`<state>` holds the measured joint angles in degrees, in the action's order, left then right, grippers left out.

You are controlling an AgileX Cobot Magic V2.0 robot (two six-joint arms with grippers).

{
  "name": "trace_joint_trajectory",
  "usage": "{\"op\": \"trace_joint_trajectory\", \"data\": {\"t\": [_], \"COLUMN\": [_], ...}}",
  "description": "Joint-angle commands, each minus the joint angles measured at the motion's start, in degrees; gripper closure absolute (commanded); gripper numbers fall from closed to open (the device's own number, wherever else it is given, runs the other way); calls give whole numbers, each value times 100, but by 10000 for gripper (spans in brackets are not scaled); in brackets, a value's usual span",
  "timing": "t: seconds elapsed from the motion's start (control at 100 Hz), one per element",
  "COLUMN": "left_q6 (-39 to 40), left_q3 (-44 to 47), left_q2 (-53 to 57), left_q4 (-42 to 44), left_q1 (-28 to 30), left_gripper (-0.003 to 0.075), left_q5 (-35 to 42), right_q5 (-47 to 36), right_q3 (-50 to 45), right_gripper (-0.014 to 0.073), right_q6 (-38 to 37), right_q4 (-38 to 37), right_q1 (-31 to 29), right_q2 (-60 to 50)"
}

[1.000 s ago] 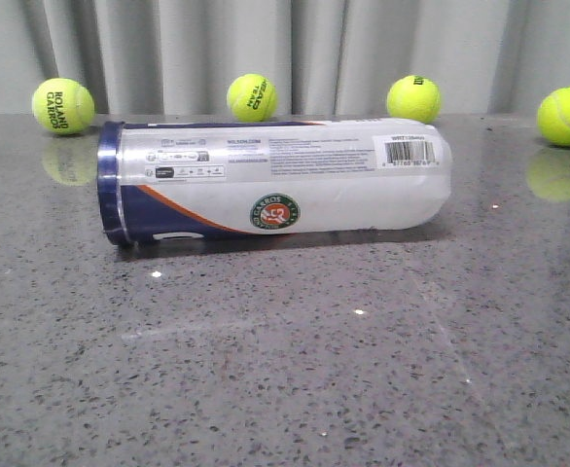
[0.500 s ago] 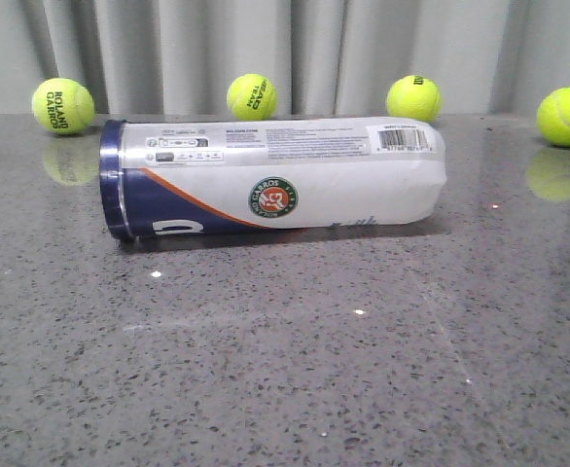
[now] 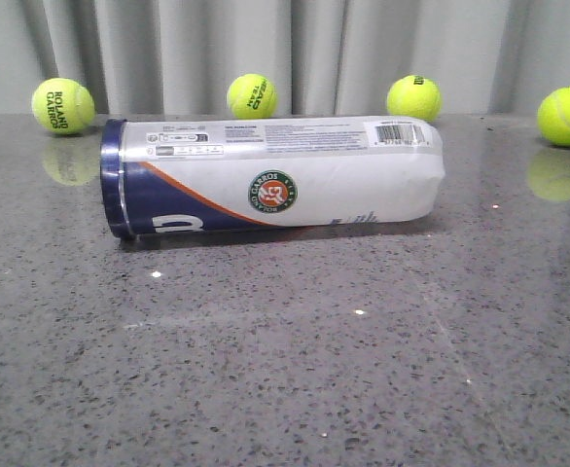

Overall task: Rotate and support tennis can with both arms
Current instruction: 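Move the left gripper toward the navy lid end of the can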

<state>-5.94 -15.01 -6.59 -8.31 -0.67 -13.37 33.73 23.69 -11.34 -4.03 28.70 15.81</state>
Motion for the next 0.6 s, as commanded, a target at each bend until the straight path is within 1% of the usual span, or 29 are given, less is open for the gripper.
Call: {"op": "trace_joint_trajectory", "data": {"t": [0.0, 0.11, 0.23, 0.3, 0.36, 0.45, 0.5, 0.51, 0.52, 0.59], "left_q6": [58, 58, 58, 46, -153, -674, -909, -948, -961, -981], "left_q3": [-650, -1290, -1946, -2245, -2435, -2667, -2743, -2755, -2766, -2786], "left_q2": [-523, -1268, -2046, -2474, -2793, -3190, -3381, -3431, -3456, -3700], "left_q4": [-84, -487, -631, -803, -1088, -1590, -1870, -1948, -1983, -2316], "left_q1": [12, 12, 12, 12, 12, 12, 12, 12, 12, 12], "left_gripper": [740, 740, 739, 736, 714, 624, 556, 524, 524, 405], "left_q5": [-53, -673, -1418, -1514, -1488, -1474, -1474, -1474, -1474, -1474], "right_q5": [-469, -469, -469, -469, -469, -469, -469, -469, -469, -469], "right_q3": [139, 139, 139, 139, 139, 139, 139, 139, 139, 139], "right_gripper": [661, 661, 661, 661, 661, 661, 661, 661, 661, 661], "right_q6": [11, 11, 11, 11, 11, 11, 11, 11, 11, 11], "right_q4": [-95, -95, -95, -95, -95, -95, -95, -95, -95, -95], "right_q1": [-50, -50, -50, -50, -50, -50, -50, -50, -50, -50], "right_q2": [46, 46, 46, 46, 46, 46, 46, 46, 46, 46]}}
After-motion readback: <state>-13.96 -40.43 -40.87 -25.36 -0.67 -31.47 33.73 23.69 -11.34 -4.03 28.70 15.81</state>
